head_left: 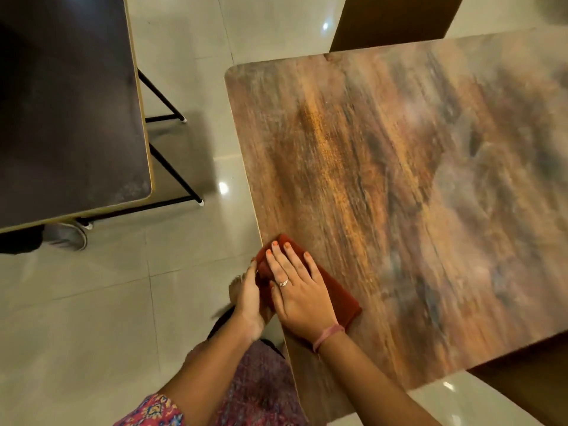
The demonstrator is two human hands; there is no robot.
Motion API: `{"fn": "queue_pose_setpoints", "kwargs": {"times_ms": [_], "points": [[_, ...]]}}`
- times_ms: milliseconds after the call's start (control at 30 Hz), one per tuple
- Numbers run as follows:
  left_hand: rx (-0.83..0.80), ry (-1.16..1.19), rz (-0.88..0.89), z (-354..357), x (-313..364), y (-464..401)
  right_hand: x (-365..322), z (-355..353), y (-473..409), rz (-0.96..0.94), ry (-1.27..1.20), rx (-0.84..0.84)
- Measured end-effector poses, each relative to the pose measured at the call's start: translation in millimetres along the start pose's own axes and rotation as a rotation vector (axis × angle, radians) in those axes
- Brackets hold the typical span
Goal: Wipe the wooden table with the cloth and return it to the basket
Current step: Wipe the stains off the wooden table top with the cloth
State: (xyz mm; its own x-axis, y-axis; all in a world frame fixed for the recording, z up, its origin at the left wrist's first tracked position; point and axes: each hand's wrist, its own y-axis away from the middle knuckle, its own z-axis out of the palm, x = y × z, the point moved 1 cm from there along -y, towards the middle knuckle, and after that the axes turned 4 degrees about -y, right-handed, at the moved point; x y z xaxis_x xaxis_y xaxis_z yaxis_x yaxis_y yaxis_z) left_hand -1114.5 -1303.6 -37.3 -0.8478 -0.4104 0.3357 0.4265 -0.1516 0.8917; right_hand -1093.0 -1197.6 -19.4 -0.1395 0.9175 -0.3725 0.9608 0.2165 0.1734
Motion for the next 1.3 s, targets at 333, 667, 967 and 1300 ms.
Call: {"fn": "queue_pose_setpoints", "kwargs": {"times_ms": [333,667,967,1300], "points": [[-0.141,-0.025,-0.122,-23.8,-125.8,61.1,76.7,-4.3,134.2,-0.255,0.12,-0.078],[-0.099,0.002,-0.098,-29.9,-142.3,75.3,28.6,2.3,50.9,0.223,-0.064,0.195],[-0.066,0.029,-0.113,-46.7,-149.3,72.4,65.1,2.1,151.1,-0.157,0.094,-0.002],[-0.041,0.027,-0.144,-41.1,-161.4,78.6,-3.4,31.4,140.4,0.055,0.01,0.112]]}}
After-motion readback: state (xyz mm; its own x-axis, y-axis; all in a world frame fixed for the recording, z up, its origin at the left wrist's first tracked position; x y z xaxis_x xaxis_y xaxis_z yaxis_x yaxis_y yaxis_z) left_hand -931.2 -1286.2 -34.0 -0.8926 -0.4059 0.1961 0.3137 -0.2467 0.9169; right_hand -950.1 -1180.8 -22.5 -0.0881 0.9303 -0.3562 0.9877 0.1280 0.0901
